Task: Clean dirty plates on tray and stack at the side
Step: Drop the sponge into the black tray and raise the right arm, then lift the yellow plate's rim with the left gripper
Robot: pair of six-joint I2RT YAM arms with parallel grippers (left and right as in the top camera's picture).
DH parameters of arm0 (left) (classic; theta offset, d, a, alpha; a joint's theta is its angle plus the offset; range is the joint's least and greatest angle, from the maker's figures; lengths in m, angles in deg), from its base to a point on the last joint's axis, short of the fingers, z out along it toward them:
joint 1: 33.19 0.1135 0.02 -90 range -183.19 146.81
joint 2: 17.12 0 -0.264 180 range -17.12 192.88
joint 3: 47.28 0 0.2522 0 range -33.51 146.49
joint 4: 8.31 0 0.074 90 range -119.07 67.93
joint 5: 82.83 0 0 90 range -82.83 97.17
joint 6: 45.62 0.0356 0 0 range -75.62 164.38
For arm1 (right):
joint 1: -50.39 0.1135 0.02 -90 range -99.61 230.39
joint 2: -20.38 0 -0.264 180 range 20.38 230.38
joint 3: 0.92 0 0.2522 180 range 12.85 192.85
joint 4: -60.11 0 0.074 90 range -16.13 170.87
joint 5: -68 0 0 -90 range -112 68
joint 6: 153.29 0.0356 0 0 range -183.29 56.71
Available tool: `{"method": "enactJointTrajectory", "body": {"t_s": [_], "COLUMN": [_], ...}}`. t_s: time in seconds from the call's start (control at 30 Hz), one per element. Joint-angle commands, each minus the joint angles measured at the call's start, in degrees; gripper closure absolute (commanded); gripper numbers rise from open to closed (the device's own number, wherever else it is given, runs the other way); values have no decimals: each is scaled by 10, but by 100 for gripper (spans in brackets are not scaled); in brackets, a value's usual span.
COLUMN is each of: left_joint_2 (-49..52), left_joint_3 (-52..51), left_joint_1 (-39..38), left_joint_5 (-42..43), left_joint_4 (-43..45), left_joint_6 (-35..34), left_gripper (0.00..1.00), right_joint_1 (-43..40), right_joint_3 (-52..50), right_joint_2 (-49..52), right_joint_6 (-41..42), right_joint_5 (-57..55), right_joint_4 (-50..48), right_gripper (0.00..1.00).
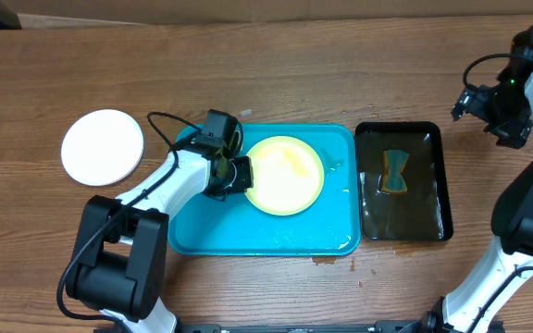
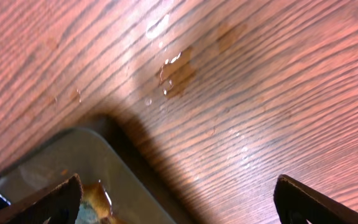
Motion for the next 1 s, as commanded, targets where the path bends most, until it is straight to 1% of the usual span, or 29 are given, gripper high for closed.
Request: {"method": "enactJointTrajectory", "body": {"t_s": [0.0, 0.13, 0.3, 0.37, 0.57, 0.83, 0.97], "left_joint_2": [9, 9, 9, 9, 9, 9, 9], "left_joint_3": [3, 38, 109, 127, 143, 184, 227], "left_joint_1": [-8, 0, 0, 0, 0, 4, 3], "left_joint_5": [-17, -27, -109, -122, -118, -113, -78], "left_joint_4": [-5, -44, -128, -144, -120, -115, -134], "left_joint_6": [2, 20, 22, 25, 67, 78, 78], "left_gripper": [96, 96, 96, 96, 96, 96, 96], "right_joint_1": [-6, -6, -6, -6, -6, -6, -6], "right_joint_3": [4, 4, 4, 4, 4, 4, 4], "right_joint_2": [-11, -11, -11, -11, -11, -11, -11], "right_joint_6": [2, 2, 2, 2, 2, 2, 2], "right_joint_5": [7, 7, 7, 7, 7, 7, 7], "right_joint_4": [-12, -29, -39, -44, -43, -43, -43], "right_gripper": [0, 0, 0, 0, 0, 0, 0]}}
